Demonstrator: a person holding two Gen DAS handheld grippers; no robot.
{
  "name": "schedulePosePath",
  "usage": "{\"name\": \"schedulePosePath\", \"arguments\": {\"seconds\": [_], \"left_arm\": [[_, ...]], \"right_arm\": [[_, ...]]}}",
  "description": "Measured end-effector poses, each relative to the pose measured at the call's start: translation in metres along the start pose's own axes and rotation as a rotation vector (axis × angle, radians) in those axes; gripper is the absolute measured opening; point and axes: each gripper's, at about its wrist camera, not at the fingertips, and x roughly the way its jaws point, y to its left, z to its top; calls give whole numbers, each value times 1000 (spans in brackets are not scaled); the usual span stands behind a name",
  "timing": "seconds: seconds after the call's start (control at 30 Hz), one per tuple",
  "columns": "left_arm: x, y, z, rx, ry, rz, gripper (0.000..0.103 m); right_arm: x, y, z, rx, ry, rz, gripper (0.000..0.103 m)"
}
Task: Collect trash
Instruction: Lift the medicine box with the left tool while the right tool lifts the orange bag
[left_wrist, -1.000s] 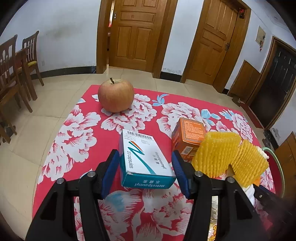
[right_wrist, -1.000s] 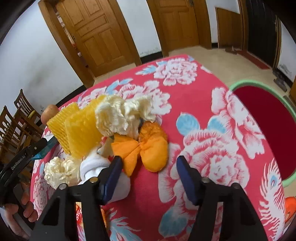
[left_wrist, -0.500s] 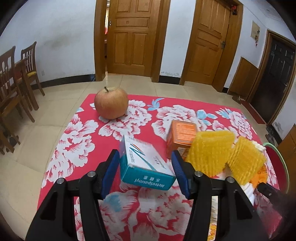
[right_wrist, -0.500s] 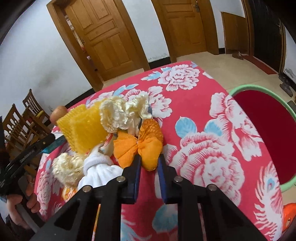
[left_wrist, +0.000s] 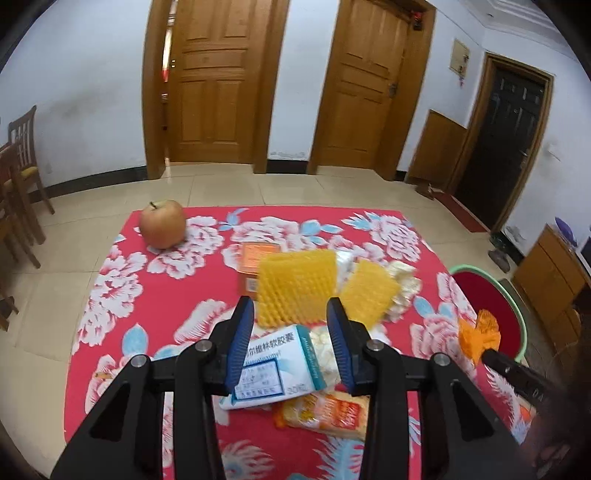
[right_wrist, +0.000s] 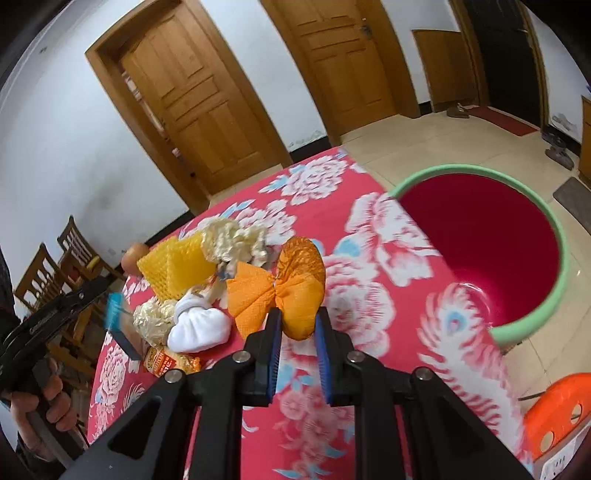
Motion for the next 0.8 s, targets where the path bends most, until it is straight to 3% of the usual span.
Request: {"name": "schedulePosePath", "arguments": {"seconds": [0.17, 0.27, 0.4, 0.47, 0.8], "left_arm": [[0, 1, -8, 12, 27, 36, 42], [4, 10, -15, 8, 61, 62, 57], [7, 19, -23, 21, 92, 96, 61], [11, 21, -26, 32, 102, 96, 70], [53, 31, -37, 61, 190, 133, 71]], "right_arm": [[-19, -20, -1, 31, -27, -7, 20], [-28, -29, -2, 46, -37, -3, 20], [-34, -36, -2, 66, -53, 9, 20], [-34, -37, -3, 69, -54, 19, 20], [-27, -43, -6, 80, -26, 33, 20]]}}
